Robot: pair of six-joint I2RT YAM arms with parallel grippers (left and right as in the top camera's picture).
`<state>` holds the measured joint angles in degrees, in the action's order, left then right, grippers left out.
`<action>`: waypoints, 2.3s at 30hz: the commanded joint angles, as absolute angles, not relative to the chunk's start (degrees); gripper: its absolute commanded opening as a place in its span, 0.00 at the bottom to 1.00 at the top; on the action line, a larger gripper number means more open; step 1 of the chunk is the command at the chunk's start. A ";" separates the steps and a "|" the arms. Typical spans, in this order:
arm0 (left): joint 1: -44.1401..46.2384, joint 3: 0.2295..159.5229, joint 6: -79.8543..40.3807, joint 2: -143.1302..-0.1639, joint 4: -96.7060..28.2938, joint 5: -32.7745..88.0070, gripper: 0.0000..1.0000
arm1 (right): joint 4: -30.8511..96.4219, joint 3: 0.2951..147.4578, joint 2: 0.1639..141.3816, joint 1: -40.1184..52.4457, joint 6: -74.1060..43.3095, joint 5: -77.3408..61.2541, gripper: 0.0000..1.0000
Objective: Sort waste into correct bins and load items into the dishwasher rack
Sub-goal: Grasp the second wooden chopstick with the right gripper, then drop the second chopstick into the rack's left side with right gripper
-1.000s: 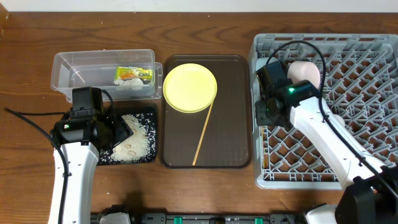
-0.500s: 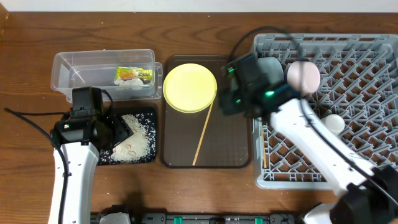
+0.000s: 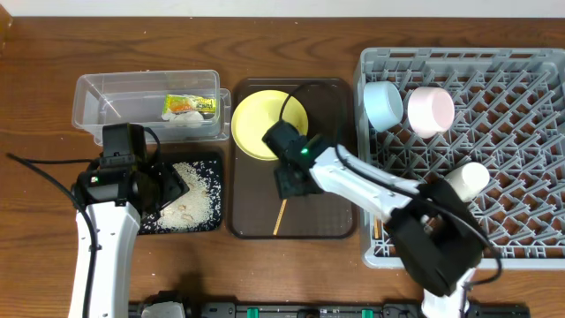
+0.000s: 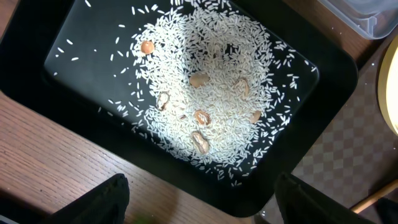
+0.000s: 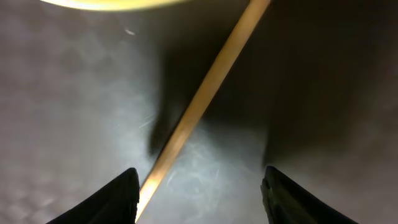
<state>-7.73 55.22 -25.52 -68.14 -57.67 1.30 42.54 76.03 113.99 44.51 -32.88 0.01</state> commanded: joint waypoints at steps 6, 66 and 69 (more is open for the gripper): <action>-8.01 55.64 -25.82 -68.10 -57.82 1.04 0.78 | 45.06 76.69 115.81 44.49 -36.69 1.93 0.36; -8.01 55.64 -25.82 -68.10 -57.80 1.04 0.78 | 59.37 68.18 91.88 23.64 -26.70 11.11 0.21; -8.01 55.61 -25.82 -68.10 -57.80 1.04 0.78 | 59.35 68.18 91.88 23.64 -26.72 10.96 0.25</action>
<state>-7.73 55.22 -25.52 -68.14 -57.67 1.30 59.27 68.49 91.88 23.90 -26.41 10.24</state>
